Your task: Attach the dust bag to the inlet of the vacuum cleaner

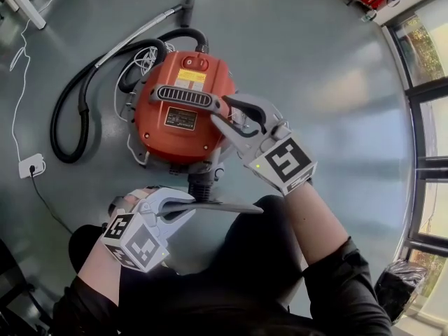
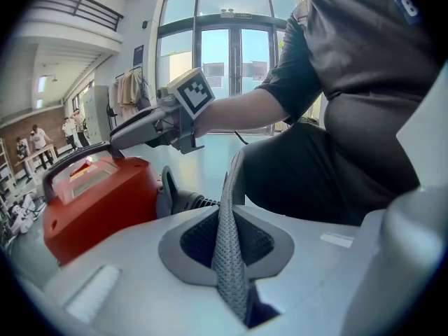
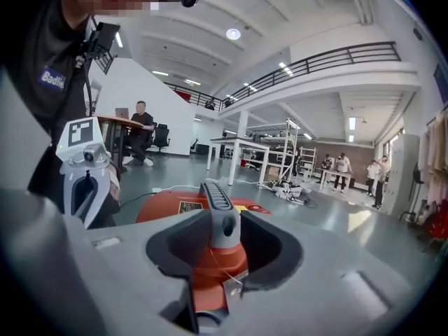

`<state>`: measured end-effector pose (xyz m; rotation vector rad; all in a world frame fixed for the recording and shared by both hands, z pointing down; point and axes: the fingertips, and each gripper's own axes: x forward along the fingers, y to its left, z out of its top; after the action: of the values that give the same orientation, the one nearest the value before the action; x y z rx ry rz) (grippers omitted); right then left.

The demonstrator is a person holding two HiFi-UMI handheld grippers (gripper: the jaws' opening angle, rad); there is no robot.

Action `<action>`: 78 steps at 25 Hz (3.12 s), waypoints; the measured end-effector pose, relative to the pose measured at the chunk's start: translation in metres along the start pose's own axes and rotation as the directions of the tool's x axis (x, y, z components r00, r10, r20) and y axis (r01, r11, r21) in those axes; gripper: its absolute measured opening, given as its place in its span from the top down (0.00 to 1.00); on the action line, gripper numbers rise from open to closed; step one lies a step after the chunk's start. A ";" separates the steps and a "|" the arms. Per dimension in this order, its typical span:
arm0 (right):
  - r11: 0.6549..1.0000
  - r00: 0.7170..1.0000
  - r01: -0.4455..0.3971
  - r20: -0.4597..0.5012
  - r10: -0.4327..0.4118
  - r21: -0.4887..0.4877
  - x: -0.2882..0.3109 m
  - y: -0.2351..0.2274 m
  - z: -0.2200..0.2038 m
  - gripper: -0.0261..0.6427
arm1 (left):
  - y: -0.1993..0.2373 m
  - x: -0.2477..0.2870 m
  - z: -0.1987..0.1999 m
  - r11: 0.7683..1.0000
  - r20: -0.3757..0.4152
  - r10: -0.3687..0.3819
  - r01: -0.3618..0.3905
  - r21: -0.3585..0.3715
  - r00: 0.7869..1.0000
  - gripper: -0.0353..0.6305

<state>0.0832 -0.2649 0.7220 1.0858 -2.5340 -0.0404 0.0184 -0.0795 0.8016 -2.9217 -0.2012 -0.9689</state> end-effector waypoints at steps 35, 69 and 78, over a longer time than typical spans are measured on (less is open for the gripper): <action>0.994 0.992 -0.101 -0.077 0.098 -0.040 0.028 0.000 -0.011 0.75 | 0.027 -0.004 -0.002 0.979 0.013 0.010 -0.008 -0.203 1.000 0.85; 0.997 0.996 -0.063 -0.068 0.059 -0.054 0.028 0.001 -0.008 0.76 | 0.042 -0.002 -0.003 0.978 0.013 0.069 -0.065 -0.200 0.998 0.63; 0.989 0.996 -0.052 -0.077 0.042 -0.135 0.027 0.003 -0.005 0.75 | 0.033 -0.013 -0.013 0.985 -0.043 0.024 -0.031 -0.168 0.999 0.53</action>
<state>0.0663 -0.2811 0.7359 0.9561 -2.4500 -0.1557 0.0052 -0.1144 0.8042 -3.0424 -0.0807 -1.0922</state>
